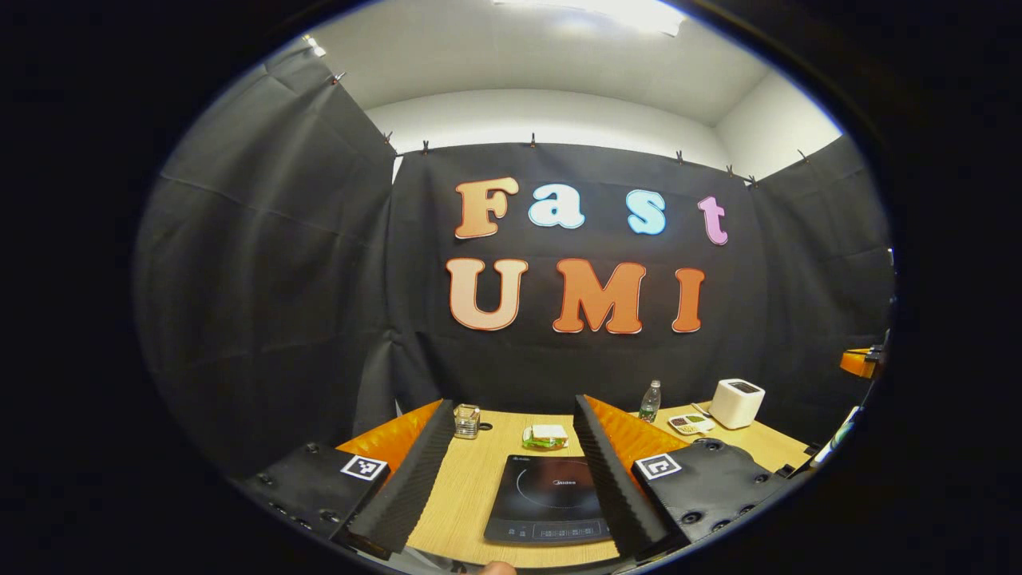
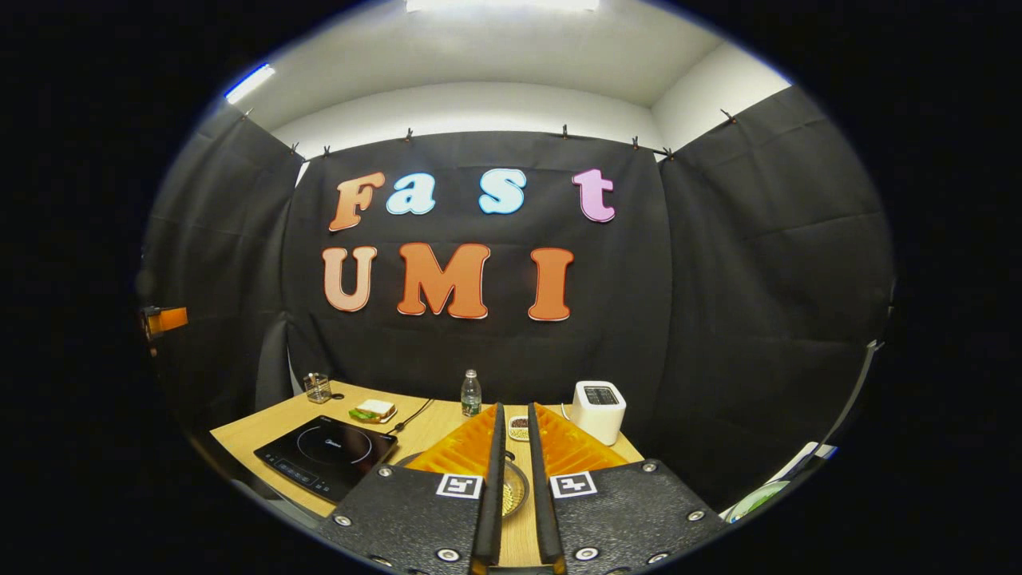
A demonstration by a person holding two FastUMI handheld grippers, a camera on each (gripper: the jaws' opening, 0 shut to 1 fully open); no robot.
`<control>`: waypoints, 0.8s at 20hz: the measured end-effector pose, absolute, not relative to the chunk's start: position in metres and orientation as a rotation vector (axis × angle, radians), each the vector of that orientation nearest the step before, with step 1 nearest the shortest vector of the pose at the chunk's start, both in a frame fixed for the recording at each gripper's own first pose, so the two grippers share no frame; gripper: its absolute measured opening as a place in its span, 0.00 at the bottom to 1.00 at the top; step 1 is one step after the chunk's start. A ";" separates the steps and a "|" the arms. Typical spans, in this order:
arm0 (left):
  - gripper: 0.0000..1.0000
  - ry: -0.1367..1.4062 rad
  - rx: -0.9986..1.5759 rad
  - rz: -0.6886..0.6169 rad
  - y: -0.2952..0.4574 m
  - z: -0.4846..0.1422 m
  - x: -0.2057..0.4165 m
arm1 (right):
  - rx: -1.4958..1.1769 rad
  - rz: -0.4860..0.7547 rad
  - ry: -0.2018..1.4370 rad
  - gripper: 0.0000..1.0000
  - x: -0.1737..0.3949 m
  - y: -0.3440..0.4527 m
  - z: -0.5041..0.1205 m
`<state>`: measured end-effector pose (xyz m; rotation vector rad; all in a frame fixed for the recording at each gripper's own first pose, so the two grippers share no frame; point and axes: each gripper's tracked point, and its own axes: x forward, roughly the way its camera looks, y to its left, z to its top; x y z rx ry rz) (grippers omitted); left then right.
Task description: First push the handle of the pot to place it horizontally, then grasp the pot with both hands and set it on the induction cooktop.
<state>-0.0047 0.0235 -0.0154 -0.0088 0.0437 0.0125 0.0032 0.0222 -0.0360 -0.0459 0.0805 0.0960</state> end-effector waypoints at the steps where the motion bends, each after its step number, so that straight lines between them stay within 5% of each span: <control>1: 0.98 0.044 -0.012 0.008 0.022 -0.016 -0.005 | -0.050 0.095 0.089 0.17 0.004 0.022 -0.040; 5: 0.98 0.042 -0.004 0.006 0.022 -0.015 -0.007 | -0.028 0.093 0.126 0.00 0.005 0.020 -0.058; 16: 0.98 0.055 -0.003 0.008 0.023 -0.020 -0.010 | -0.027 0.136 0.316 0.00 0.009 0.039 -0.146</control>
